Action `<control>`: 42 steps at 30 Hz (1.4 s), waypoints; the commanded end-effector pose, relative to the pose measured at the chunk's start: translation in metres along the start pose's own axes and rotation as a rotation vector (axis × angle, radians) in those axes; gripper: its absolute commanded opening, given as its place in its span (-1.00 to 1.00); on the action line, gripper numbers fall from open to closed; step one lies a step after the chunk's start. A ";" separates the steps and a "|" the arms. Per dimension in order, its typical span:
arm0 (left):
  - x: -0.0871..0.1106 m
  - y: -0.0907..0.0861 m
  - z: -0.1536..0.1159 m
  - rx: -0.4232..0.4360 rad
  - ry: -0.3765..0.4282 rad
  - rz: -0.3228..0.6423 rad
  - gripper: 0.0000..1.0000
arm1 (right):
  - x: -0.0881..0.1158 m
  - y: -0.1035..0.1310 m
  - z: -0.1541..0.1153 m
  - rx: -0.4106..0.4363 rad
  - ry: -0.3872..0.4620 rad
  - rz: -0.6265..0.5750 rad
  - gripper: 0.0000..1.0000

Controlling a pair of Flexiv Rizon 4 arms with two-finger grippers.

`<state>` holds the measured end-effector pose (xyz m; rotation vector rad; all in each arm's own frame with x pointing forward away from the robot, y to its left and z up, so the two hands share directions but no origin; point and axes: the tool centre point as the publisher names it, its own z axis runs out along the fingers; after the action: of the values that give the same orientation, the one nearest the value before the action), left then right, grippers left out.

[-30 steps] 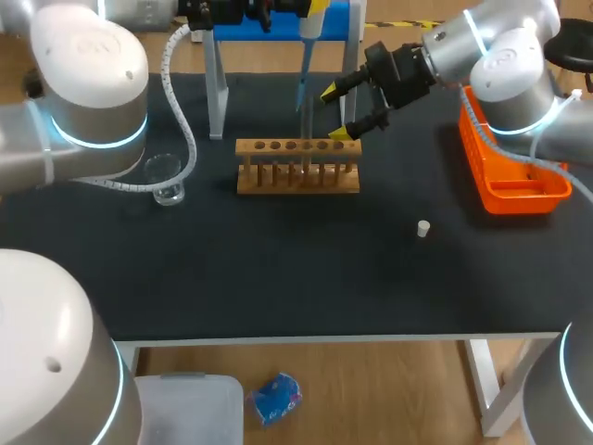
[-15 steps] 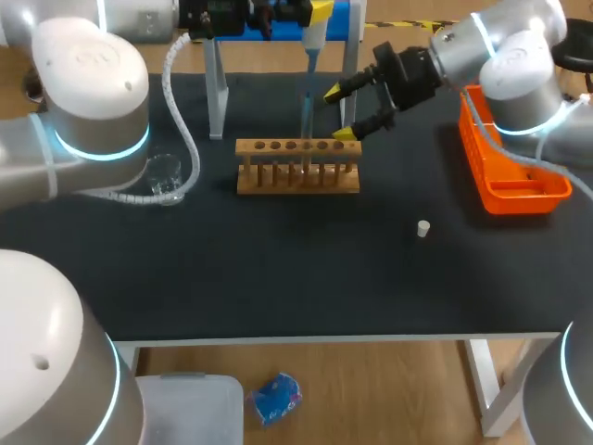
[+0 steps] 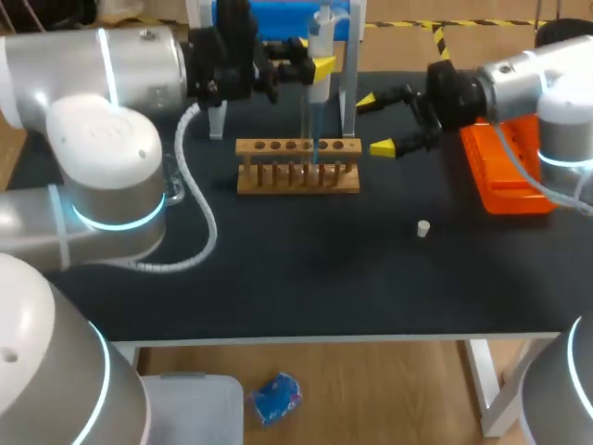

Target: Invert the test tube, pick up the pipette, mount the tip to pipette, aspirate from beaker and dispense into the tube, eject the tip, return the pipette, and cap with the stopper.

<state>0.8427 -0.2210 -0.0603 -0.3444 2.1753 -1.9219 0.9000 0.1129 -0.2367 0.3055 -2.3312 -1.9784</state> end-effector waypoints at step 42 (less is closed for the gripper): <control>0.011 0.102 0.023 -0.011 0.003 -0.025 -1.00 | 0.063 0.026 0.034 -0.120 -0.094 0.103 1.00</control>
<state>0.8327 -0.2311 -0.1588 -0.3798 2.2084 -1.9109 0.8329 0.1303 -0.2244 0.1043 -2.1985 -2.1138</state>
